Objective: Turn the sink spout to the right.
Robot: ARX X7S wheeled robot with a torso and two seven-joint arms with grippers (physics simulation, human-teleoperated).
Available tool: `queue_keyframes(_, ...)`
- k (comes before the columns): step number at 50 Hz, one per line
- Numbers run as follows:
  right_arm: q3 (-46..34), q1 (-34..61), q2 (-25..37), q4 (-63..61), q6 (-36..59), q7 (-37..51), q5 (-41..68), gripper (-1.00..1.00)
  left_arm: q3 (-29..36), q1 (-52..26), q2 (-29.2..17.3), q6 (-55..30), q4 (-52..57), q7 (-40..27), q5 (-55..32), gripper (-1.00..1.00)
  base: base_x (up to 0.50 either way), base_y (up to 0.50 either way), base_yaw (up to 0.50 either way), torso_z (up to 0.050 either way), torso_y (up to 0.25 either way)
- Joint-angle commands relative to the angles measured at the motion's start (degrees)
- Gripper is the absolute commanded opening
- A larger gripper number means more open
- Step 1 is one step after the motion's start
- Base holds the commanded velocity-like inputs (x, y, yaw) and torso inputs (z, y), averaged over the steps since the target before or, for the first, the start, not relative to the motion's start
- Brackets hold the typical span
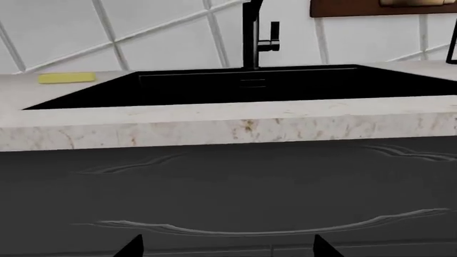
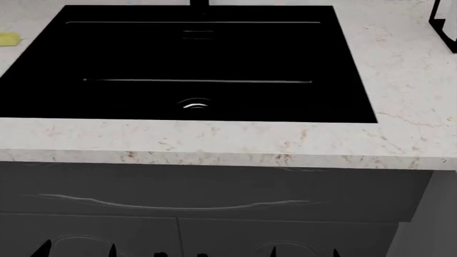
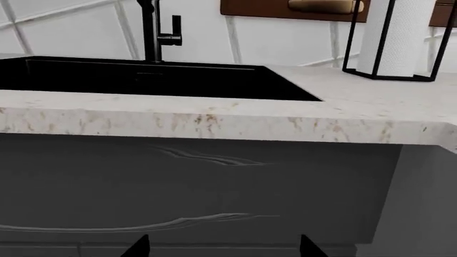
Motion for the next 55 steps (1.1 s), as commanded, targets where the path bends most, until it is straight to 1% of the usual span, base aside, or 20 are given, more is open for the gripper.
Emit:
queue_keyframes(1, -0.74, 0.19, 0.69, 0.32, -0.19, 1.03, 0.58, 1.0, 0.96, 0.03, -0.74, -0.13, 0.39, -0.73, -0.46, 1.0, 0.0, 0.0, 0.0, 0.05, 0.0)
queue_keyframes(5, -0.75, -0.02, 0.84, -0.3, 0.02, 1.48, 0.99, 1.0, 0.73, 0.16, -0.68, 0.34, -0.01, -1.17, -1.19, 1.0, 0.0, 0.0, 0.0, 0.05, 0.0)
queue_keyframes(6, -1.12, -0.19, 1.08, -0.94, 0.5, 1.91, 0.13, 1.0, 1.41, 0.44, -1.0, 0.33, 0.67, -2.04, 0.73, 1.0, 0.0, 0.0, 0.0, 0.05, 0.0)
queue_keyframes(10, -0.81, -0.74, 1.88, -6.68, 5.13, 2.13, 1.03, 1.0, 3.43, 1.9, -2.09, -1.63, 5.79, -3.06, 4.39, 1.0, 0.0, 0.0, 0.0, 0.0, 0.0)
queue_keyframes(12, -0.31, -0.41, 2.25, -9.88, 8.2, 2.57, 1.54, 1.0, 2.98, 1.96, -2.33, -3.83, 8.34, -3.41, 4.2, 1.0, 0.0, 0.0, 0.0, 0.0, 0.0)
queue_keyframes(14, -0.39, -0.41, 2.34, -9.97, 8.28, 2.68, 1.63, 1.0, 3.06, 1.95, -2.42, -3.89, 8.41, -3.5, 4.13, 1.0, 0.0, 0.0, 0.0, 0.0, 0.0)
queue_keyframes(15, -0.34, 0.27, 2.83, -14.03, 12.42, 2.97, 1.64, 1.0, 3.0, 0.85, -2.78, -7.34, 12.18, -3.39, 4.41, 1.0, 0.0, 0.0, 0.0, 0.0, 0.0)
queue_keyframes(16, 0.27, 0.82, 3.17, -17.91, 16.15, 3.31, 2.27, 1.0, 2.83, -0.13, -3.06, -9.01, 14.75, -3.25, 4.42, 1.0, 0.0, 0.0, 0.0, 0.0, 0.0)
queue_keyframes(18, -0.04, 1.18, 3.76, -20.96, 18.92, 3.44, 2.07, 1.0, 2.76, -1.1, -3.33, -11.1, 16.85, -3.2, 4.46, 1.0, 0.0, 0.0, 0.0, 0.0, 0.0)
queue_keyframes(20, 0.28, 2.01, 4.1, -22.26, 20.9, 3.34, 2.63, 1.0, 2.45, -1.49, -3.24, -13.93, 20.13, -3.06, 3.63, 1.0, 0.0, 0.0, 0.0, 0.0, 0.0)
queue_keyframes(22, 0.68, 2.64, 4.24, -22.65, 22.19, 3.6, 2.96, 1.0, 3.0, -1.7, -3.46, -14.91, 22.18, -3.19, 4.28, 1.0, 0.0, 0.0, 0.0, 0.0, 0.0)
queue_keyframes(24, 1.26, 3.08, 4.57, -25.51, 24.71, 4.07, 3.35, 1.0, 3.23, -2.3, -3.69, -16.92, 24.61, -2.92, 4.19, 1.0, 0.0, 0.0, 0.0, 0.0, 0.0)
queue_keyframes(31, 1.56, 4.53, 5.73, -31.11, 30.91, 5.28, 3.08, 1.0, 3.86, -5.56, -4.88, -22.1, 30.48, -2.56, 5.42, 1.0, 0.0, 0.0, 0.0, 0.0, 0.0)
queue_keyframes(33, 2.4, 5.48, 5.52, -32.52, 33.1, 5.43, 4.13, 1.0, 4.57, -6.71, -5.21, -23.17, 30.13, -2.44, 6.17, 1.0, 0.0, 0.0, 0.0, 0.0, 0.0)
queue_keyframes(34, 1.75, 6.36, 6.03, -33.85, 34.45, 6.06, 2.98, 1.0, 4.01, -7.05, -5.01, -23.66, 30.57, -2.32, 5.39, 1.0, 0.0, 0.0, 0.0, 0.0, 0.0)
queue_keyframes(37, 2.54, 8.57, 6.23, -36.4, 38.3, 6.13, 3.94, 1.0, 3.13, -8.89, -5.2, -27.35, 34.6, -2.21, 4.99, 1.0, 0.0, 0.0, 0.0, 0.0, 0.0)
queue_keyframes(40, 2.89, 10.32, 6.57, -39.34, 41.98, 6.72, 4.09, 1.0, 0.7, -10.36, -5.23, -29.8, 36.94, -2.05, 3.21, 1.0, 0.0, 0.0, 0.0, 0.0, 0.0)
queue_keyframes(45, 2.97, 12.36, 7.38, -40.69, 44.97, 6.63, 4.4, 1.0, -0.27, -12.14, -5.92, -33.28, 39.82, -2.0, 2.79, 1.0, 0.0, 0.0, 0.0, 0.0, 0.0)
queue_keyframes(55, 3.57, 20.35, 8.16, -41.44, 51.84, 6.08, 5.88, 1.0, -0.43, -16.76, -7.0, -39.12, 42.23, -1.67, 2.61, 1.0, 0.0, 0.0, 0.0, 0.0, 0.0)
